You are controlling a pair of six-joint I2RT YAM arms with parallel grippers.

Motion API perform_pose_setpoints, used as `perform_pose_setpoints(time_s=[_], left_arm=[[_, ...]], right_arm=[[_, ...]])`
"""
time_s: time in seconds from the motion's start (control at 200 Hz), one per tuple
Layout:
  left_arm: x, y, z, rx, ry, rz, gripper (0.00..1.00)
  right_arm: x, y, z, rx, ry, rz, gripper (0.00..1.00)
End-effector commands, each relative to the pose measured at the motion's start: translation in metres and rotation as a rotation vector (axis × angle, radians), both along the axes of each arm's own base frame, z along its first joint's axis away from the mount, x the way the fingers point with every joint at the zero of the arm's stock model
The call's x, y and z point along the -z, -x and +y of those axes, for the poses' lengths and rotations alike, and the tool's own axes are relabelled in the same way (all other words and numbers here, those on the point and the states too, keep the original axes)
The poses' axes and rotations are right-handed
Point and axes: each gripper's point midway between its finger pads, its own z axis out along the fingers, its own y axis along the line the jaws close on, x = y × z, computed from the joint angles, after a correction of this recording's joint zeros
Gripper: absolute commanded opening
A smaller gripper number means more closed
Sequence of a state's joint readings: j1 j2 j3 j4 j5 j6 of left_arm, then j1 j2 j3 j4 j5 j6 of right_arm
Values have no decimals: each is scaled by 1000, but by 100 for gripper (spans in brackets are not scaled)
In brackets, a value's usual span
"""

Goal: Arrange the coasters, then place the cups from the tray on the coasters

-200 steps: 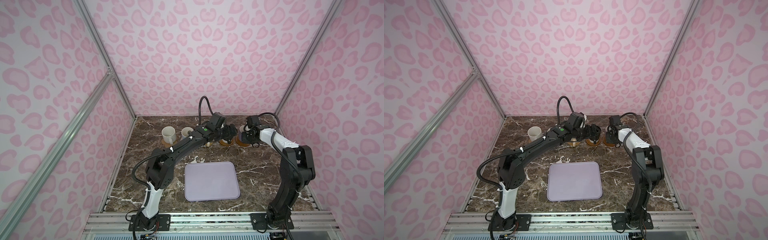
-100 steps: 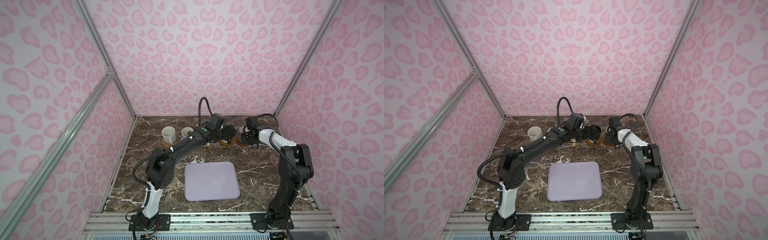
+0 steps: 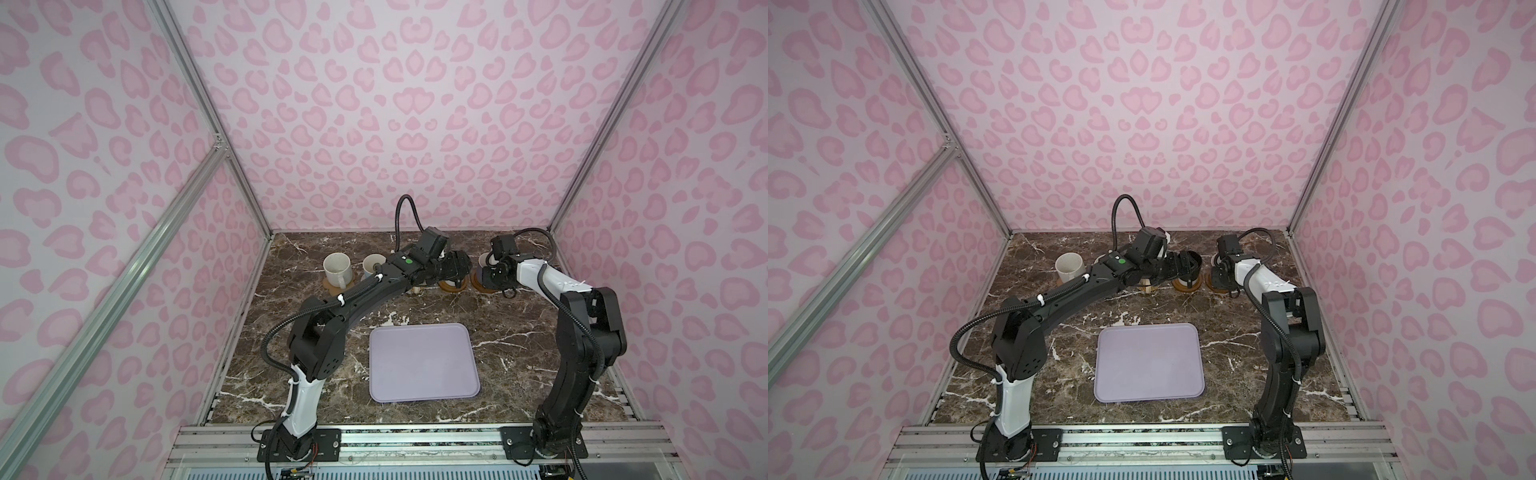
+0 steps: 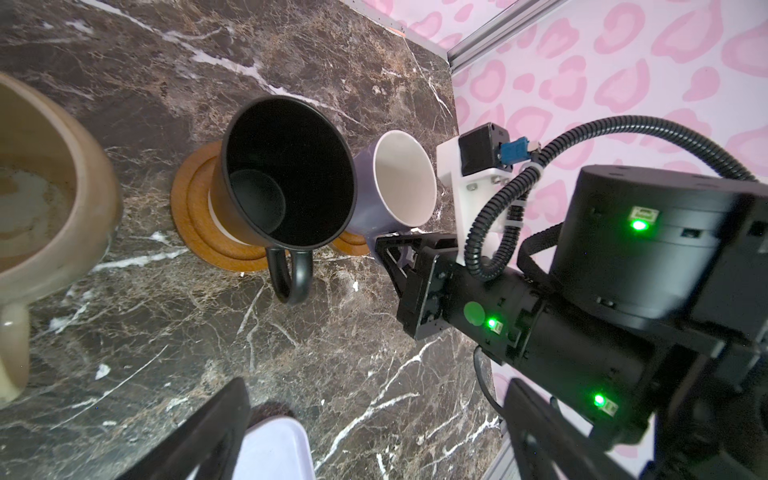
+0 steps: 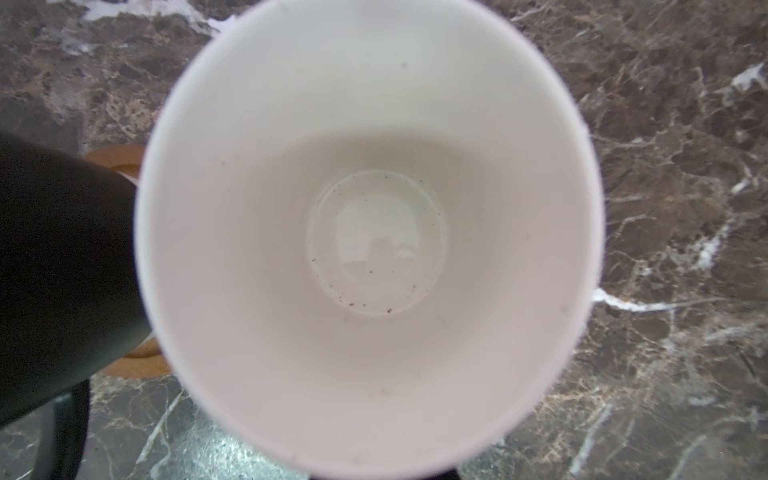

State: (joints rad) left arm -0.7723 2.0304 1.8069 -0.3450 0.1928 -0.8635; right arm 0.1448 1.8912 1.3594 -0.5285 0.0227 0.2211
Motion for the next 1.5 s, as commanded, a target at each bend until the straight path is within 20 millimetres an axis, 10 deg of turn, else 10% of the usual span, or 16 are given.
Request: perform_pose_setpoints(time_s=[0.0, 0.62, 0.765, 0.785, 0.815, 1.185, 1.495], left_arm=[[-11, -1, 1, -7, 18, -29, 97], [-18, -1, 24, -73, -24, -83, 97], [-36, -5, 75, -225, -101, -204, 97], [-39, -5, 84, -250, -110, -220, 97], [-42, -4, 98, -288, -126, -245, 97], [-70, 39, 287, -720, -491, -553, 98], [-42, 71, 400, -881, -670, -664, 100]], right_arm=[[7, 9, -2, -5, 15, 42, 14], [-8, 13, -9, 24, 17, 4, 40], [-51, 11, -12, 49, 6, -131, 59], [-58, 12, -11, 48, -1, -148, 83], [-68, 13, -11, 51, -5, -173, 88], [-150, 50, -28, 233, -17, -520, 94], [-118, 65, -21, 13, 32, -667, 89]])
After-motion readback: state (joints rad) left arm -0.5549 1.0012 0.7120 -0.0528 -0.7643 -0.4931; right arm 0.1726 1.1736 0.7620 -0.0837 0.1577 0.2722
